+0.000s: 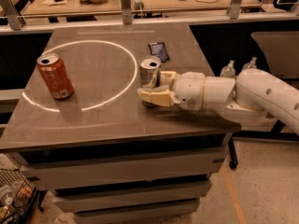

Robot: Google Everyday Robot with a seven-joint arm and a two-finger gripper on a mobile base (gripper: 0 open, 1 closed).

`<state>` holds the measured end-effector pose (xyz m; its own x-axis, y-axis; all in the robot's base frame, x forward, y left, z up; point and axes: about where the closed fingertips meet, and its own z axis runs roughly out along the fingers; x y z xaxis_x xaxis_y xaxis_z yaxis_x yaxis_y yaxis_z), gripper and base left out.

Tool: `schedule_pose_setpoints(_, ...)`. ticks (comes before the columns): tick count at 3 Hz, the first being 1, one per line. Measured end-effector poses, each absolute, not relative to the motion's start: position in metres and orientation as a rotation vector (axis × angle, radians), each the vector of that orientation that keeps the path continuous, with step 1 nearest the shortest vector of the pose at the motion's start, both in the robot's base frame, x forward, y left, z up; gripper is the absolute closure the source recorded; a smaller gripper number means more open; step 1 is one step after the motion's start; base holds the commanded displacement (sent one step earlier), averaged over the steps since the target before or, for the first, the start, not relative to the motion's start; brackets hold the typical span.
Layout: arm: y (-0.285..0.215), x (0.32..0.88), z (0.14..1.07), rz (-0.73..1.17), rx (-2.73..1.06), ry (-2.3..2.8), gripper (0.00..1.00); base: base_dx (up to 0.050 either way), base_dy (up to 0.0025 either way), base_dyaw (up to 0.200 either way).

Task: Knock coke can over

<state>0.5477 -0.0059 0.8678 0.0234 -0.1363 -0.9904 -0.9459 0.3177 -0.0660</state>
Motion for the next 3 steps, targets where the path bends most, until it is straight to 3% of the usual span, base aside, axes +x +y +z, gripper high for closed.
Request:
schedule_pose_setpoints(1,-0.037,0.546,0.89,0.699,-0.911,1.4,1.0,0.0,0.0,0.0)
schedule_pose_setpoints(3,-0.094,0.532,0.918,0.442,-0.568,1.46,1.0,0.0,0.0,0.0)
